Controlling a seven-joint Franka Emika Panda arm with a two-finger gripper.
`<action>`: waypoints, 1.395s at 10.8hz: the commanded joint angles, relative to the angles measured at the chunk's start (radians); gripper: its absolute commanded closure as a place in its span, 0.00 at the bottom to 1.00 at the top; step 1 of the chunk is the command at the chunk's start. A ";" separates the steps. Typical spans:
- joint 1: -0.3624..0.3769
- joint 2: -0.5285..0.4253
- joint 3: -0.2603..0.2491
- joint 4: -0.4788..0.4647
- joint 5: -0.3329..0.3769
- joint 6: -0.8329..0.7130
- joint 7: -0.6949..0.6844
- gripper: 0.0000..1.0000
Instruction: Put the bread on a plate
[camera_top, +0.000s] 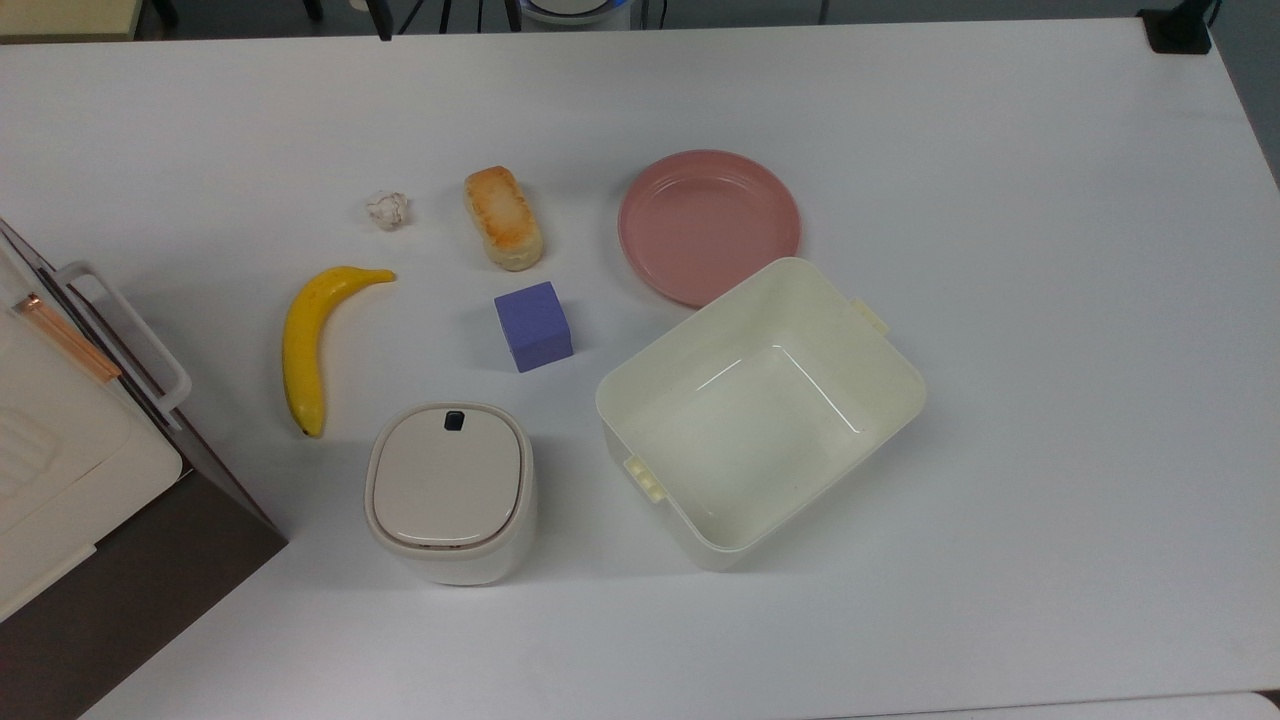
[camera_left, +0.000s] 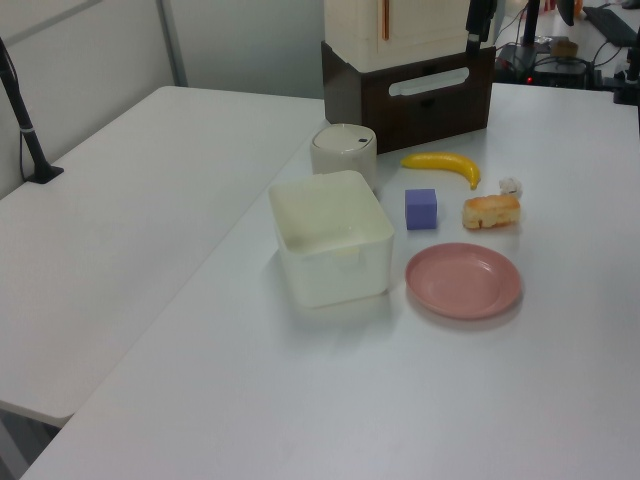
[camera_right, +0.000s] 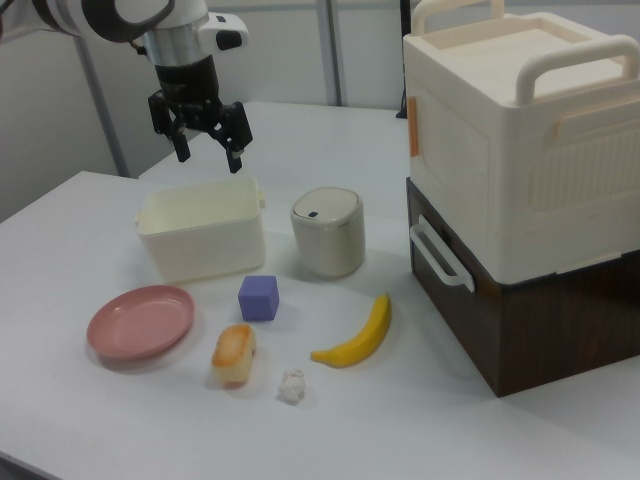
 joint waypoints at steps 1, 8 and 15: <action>-0.021 -0.023 -0.004 -0.023 -0.007 -0.020 0.002 0.00; -0.019 -0.029 -0.004 -0.028 -0.010 -0.081 -0.030 0.00; 0.013 -0.028 0.009 -0.066 -0.123 -0.117 -0.035 0.00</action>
